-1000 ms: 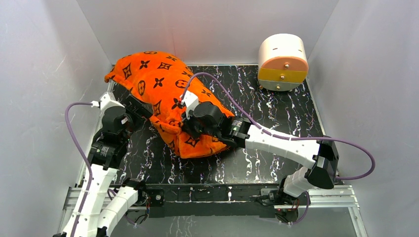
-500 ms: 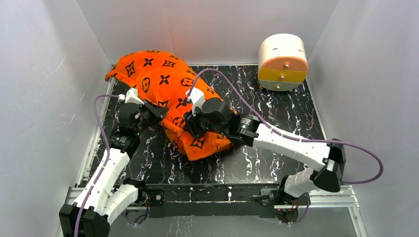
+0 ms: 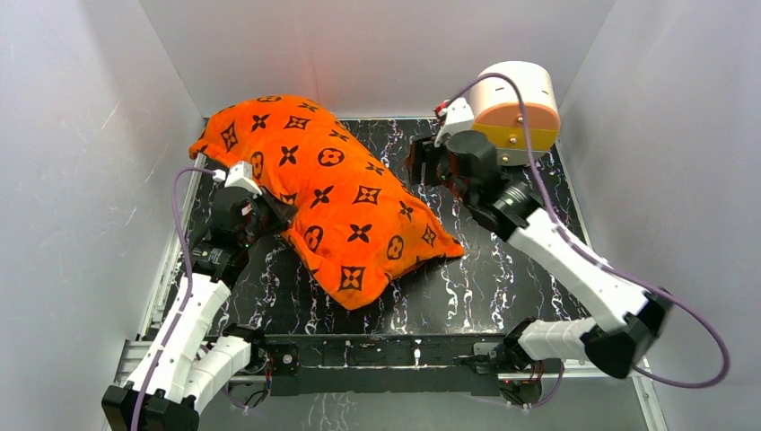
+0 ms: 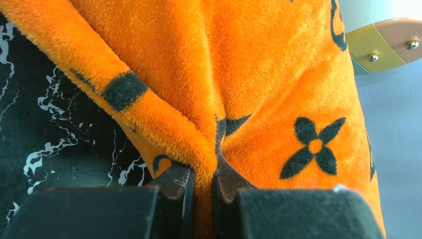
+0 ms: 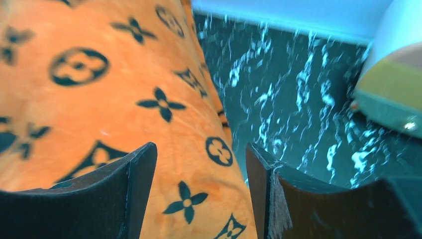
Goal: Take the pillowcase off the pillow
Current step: Turn over the pillow at the center of the board, then remove the pillow from the pillowcase.
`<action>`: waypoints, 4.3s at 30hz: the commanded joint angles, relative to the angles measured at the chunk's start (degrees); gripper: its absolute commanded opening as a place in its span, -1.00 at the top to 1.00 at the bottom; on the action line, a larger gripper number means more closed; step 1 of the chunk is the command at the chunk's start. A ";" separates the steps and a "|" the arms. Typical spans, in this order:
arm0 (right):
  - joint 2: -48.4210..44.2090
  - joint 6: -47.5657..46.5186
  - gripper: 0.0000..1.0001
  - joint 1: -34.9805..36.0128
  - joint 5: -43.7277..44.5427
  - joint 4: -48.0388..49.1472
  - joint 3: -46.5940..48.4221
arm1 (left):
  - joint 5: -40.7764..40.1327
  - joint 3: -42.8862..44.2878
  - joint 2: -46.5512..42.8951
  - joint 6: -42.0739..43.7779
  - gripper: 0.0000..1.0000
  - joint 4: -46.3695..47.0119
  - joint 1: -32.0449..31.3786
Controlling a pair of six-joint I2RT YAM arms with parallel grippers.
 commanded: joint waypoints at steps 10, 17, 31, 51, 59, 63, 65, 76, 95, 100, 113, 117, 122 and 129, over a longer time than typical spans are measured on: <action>21.03 10.56 -0.42 -2.50 -44.26 3.04 -3.55 | 5.02 11.52 -5.35 9.81 1.00 -2.82 -0.21; 25.20 17.46 -0.39 6.05 -50.25 14.87 -3.35 | 27.13 25.54 9.79 6.84 1.00 1.69 -0.37; 16.15 23.68 -0.49 2.84 -25.16 8.96 -8.72 | 30.57 29.06 13.08 2.82 1.00 3.90 -1.96; -0.85 28.99 -0.92 -7.05 -8.40 0.66 -24.09 | 2.50 27.32 7.65 16.21 -0.97 -16.82 -6.32; 1.96 30.68 -0.88 -7.12 -11.27 1.24 -27.81 | 8.79 9.04 8.88 11.43 -0.97 -7.87 -6.21; 0.27 27.03 -0.81 -6.59 -7.29 -12.37 -18.49 | 20.57 3.31 8.46 9.08 -0.97 -0.41 -6.23; -3.79 25.00 -0.86 -6.60 -3.13 -14.46 -16.65 | 22.83 1.34 7.09 8.42 -0.97 2.04 -6.20; -10.36 29.04 -0.97 -7.03 -8.48 -8.17 -30.68 | 32.84 -5.02 5.76 6.63 -0.70 1.43 -6.21; -0.97 14.48 -0.97 -7.18 1.88 -11.26 -9.52 | 15.77 4.28 -8.36 8.53 -0.74 -15.59 -12.19; -17.13 24.27 -0.97 -7.16 6.34 -15.54 -21.26 | 18.09 8.95 -4.12 11.66 -0.77 -15.69 -12.16; -38.97 40.94 -0.55 -7.11 -5.40 -11.43 -38.03 | 29.21 21.71 10.59 17.41 -0.51 -14.67 -15.85; -29.91 44.70 -0.48 -7.22 -6.99 -11.17 -37.07 | 19.35 27.94 16.34 20.16 -0.47 -18.87 -25.56; -23.77 42.97 -0.15 -7.19 -8.38 -2.56 -36.08 | 7.19 32.75 23.17 21.00 -0.46 -23.19 -38.72; -22.06 40.51 0.13 -7.22 -8.35 -2.71 -31.16 | 0.00 36.56 31.56 21.29 -0.43 -23.36 -48.35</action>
